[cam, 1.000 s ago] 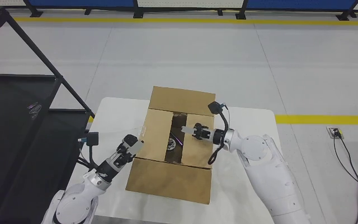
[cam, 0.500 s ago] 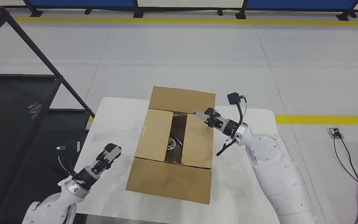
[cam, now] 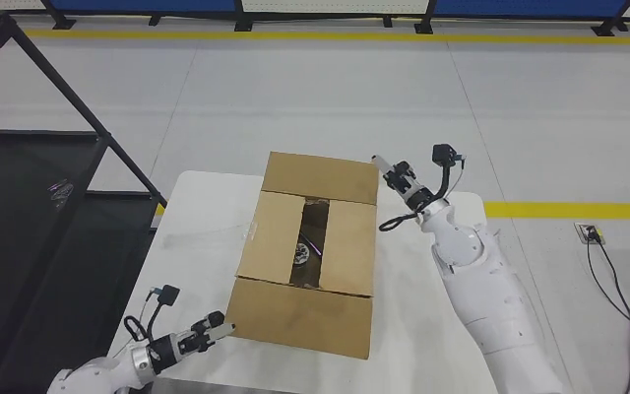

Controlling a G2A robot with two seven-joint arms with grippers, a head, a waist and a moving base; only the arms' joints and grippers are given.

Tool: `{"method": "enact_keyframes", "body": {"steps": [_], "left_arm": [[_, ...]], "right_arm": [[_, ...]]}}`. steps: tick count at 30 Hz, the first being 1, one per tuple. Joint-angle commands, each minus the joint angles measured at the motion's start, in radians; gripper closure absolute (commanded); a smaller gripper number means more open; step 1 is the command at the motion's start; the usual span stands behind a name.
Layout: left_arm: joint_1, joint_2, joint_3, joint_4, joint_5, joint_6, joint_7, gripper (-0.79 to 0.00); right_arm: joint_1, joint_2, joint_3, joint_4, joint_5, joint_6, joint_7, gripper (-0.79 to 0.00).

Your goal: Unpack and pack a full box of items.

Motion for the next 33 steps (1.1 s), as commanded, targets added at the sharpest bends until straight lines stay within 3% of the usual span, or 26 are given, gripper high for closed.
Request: {"method": "enact_keyframes", "body": {"steps": [1,6,14,22,33], "left_arm": [[-0.013,0.002,0.019,0.019,-0.044,-0.014,-0.037,-0.785],[-0.035,0.007,0.049,0.041,-0.126,-0.044,-0.095,-0.785],[-0.042,0.014,0.076,0.028,-0.166,-0.057,-0.098,-0.785],[-0.035,0.019,0.095,-0.004,-0.198,-0.063,-0.06,-0.785],[-0.029,0.025,0.108,-0.061,-0.223,-0.061,0.0,-0.785]], "right_arm": [[0.022,-0.004,-0.01,0.044,-0.002,0.013,-0.011,-0.785],[0.088,-0.02,-0.04,0.184,0.032,0.016,0.0,-0.785],[0.179,-0.047,-0.075,0.384,0.102,-0.028,0.062,-0.785],[0.235,-0.06,-0.049,0.511,0.268,-0.129,0.24,-0.785],[0.272,-0.046,0.042,0.586,0.54,-0.24,0.522,-0.785]]}}
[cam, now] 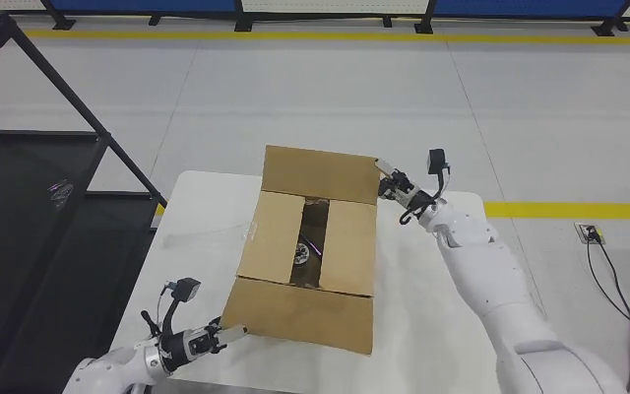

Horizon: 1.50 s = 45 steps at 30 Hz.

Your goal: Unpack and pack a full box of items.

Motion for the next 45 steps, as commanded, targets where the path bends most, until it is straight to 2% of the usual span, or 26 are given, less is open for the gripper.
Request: {"method": "enact_keyframes", "body": {"steps": [1,9,14,22,32,38,45], "left_arm": [[-0.002,0.001,0.004,-0.007,-0.015,0.006,0.001,-0.785],[-0.025,0.0,0.028,-0.03,-0.029,0.026,0.085,-0.785],[-0.042,-0.005,0.047,-0.04,-0.028,0.049,0.176,-0.785],[-0.095,-0.018,0.099,-0.038,0.023,0.098,0.356,-0.785],[-0.157,-0.034,0.183,-0.046,0.202,0.169,0.519,-0.785],[-0.198,-0.045,0.243,-0.032,0.286,0.213,0.589,-0.785],[-0.244,-0.056,0.29,0.002,0.299,0.253,0.606,-0.785]], "right_arm": [[0.003,0.005,0.015,0.005,0.041,-0.011,0.05,-0.785],[0.003,0.024,0.059,-0.006,0.149,-0.049,0.185,-0.785],[-0.002,0.036,0.079,-0.031,0.222,-0.045,0.336,-0.785],[-0.004,0.048,0.077,-0.079,0.271,-0.016,0.497,-0.785],[-0.024,0.056,0.029,-0.165,0.231,0.068,0.539,-0.785],[-0.027,0.059,-0.006,-0.202,0.177,0.2,0.5,-0.785],[-0.036,0.054,-0.047,-0.229,0.154,0.323,0.484,-0.785]]}}
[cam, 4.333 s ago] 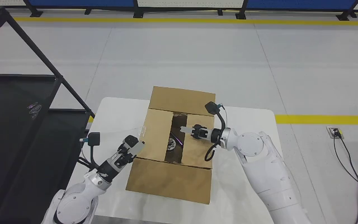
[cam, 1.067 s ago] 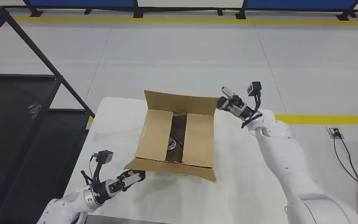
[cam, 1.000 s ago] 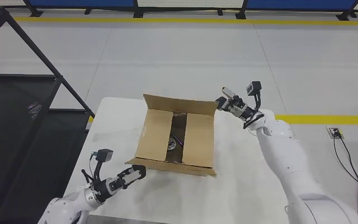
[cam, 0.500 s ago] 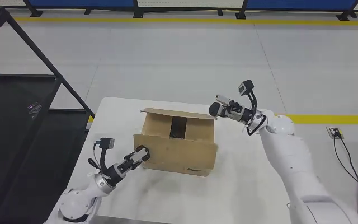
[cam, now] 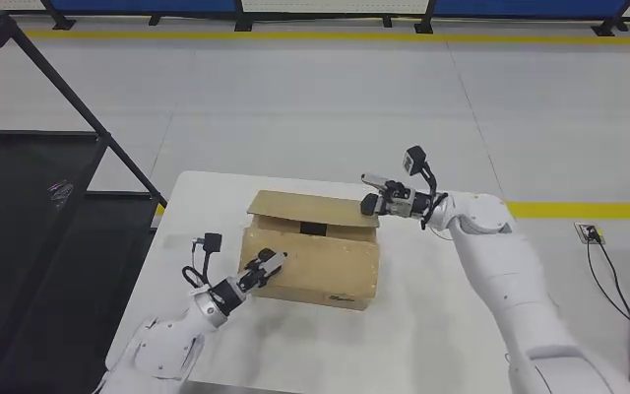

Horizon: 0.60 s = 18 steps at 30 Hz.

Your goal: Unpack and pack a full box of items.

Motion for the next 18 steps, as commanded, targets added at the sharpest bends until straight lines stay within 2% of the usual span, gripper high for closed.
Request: {"method": "enact_keyframes", "body": {"steps": [1,10,18], "left_arm": [[-0.01,-0.003,0.011,0.011,0.007,0.008,0.007,-0.785],[-0.044,-0.015,0.053,0.035,0.034,0.04,0.038,-0.785],[-0.046,-0.019,0.059,0.031,0.042,0.037,0.054,-0.785]], "right_arm": [[-0.003,-0.001,-0.006,-0.003,0.01,0.021,0.011,-0.785],[-0.036,-0.004,-0.035,-0.049,0.021,0.08,0.012,-0.785],[-0.137,0.015,-0.04,-0.191,-0.011,0.066,0.029,-0.785]]}}
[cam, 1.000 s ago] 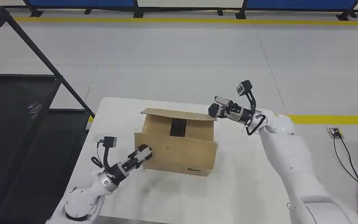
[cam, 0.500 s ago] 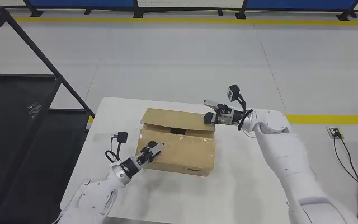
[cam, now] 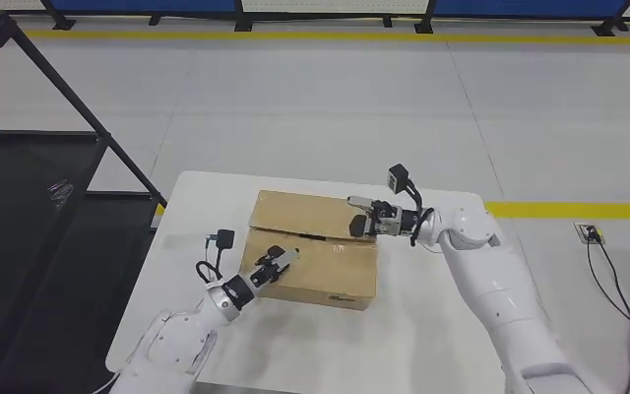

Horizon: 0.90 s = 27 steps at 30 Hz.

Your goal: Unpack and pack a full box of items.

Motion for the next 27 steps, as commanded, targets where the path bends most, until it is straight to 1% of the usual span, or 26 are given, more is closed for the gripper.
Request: {"method": "enact_keyframes", "body": {"steps": [1,5,10,17,21,27], "left_arm": [[0.001,-0.001,-0.004,-0.002,-0.002,-0.003,0.007,-0.785],[0.011,0.0,-0.027,-0.011,-0.012,-0.014,0.028,-0.785],[0.041,0.006,-0.091,-0.029,-0.032,-0.026,0.071,-0.785],[0.124,0.018,-0.233,-0.037,-0.068,-0.036,0.15,-0.785],[0.177,0.025,-0.301,-0.015,-0.09,-0.029,0.155,-0.785],[0.184,0.026,-0.308,-0.016,-0.096,-0.03,0.145,-0.785]], "right_arm": [[-0.031,0.007,0.003,-0.045,-0.013,0.003,-0.001,-0.785],[-0.089,0.02,0.011,-0.133,-0.038,0.026,-0.022,-0.785],[-0.15,0.034,0.025,-0.222,-0.056,0.047,-0.067,-0.785],[-0.195,0.046,0.028,-0.286,-0.065,0.066,-0.097,-0.785],[-0.204,0.049,0.026,-0.299,-0.073,0.065,-0.115,-0.785],[-0.204,0.049,0.026,-0.299,-0.073,0.065,-0.115,-0.785]]}}
